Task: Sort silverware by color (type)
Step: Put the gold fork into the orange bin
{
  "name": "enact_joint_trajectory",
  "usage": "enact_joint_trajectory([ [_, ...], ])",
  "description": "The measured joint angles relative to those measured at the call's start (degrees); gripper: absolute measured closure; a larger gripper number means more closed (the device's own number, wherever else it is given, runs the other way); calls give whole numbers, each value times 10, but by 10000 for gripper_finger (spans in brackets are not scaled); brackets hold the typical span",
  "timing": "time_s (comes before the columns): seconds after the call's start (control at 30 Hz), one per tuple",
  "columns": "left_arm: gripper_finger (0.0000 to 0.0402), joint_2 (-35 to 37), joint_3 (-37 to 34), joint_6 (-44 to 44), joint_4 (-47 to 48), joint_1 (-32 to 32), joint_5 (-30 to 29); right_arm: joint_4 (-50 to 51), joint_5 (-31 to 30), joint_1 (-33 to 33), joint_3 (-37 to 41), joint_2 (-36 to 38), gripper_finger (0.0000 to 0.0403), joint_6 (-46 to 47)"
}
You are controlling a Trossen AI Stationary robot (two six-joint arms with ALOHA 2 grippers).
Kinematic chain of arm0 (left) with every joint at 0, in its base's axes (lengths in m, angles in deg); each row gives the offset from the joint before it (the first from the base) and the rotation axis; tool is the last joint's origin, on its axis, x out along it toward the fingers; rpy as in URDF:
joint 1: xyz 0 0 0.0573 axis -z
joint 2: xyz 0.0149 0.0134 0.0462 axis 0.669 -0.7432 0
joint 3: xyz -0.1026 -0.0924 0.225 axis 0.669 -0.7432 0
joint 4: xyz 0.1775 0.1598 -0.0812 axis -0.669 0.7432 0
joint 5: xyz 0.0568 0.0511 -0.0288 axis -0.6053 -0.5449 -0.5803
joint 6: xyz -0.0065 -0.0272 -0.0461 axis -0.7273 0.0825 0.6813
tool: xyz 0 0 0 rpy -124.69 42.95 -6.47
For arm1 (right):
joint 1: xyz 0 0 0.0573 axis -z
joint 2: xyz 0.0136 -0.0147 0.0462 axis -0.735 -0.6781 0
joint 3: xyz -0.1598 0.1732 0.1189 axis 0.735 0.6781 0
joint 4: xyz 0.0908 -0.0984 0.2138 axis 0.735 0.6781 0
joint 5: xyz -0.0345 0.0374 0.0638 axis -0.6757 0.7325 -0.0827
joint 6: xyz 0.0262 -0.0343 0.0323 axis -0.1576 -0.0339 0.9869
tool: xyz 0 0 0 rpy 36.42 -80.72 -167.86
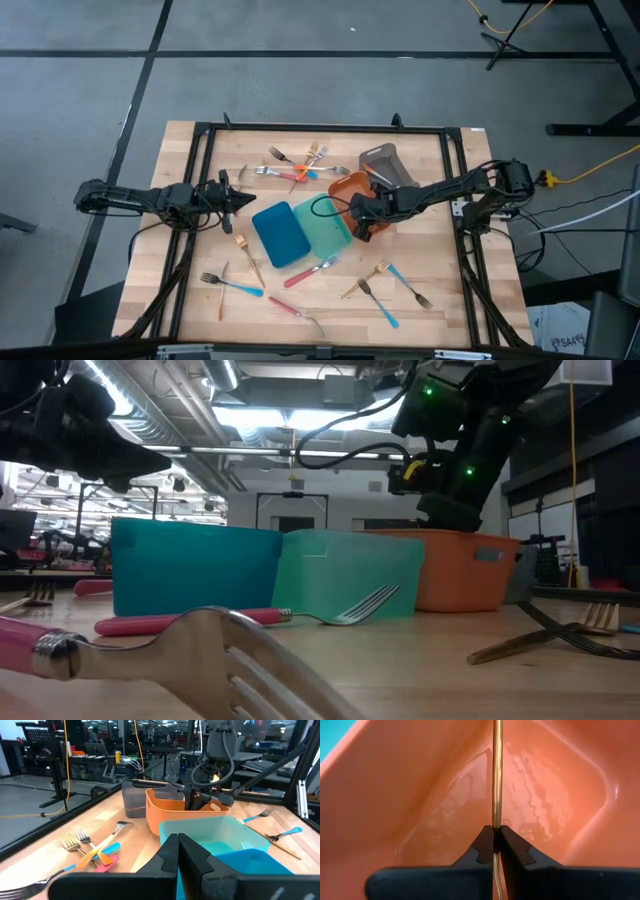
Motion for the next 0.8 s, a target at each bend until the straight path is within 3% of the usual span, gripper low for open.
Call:
enact_joint_trajectory([
  [0.3,401,0,0,6,0,0,0,3,0,0,2,-2,315,-2],
  [0.8,401,0,0,126,0,0,0,31,4,-1,-20,-1,308,-5],
])
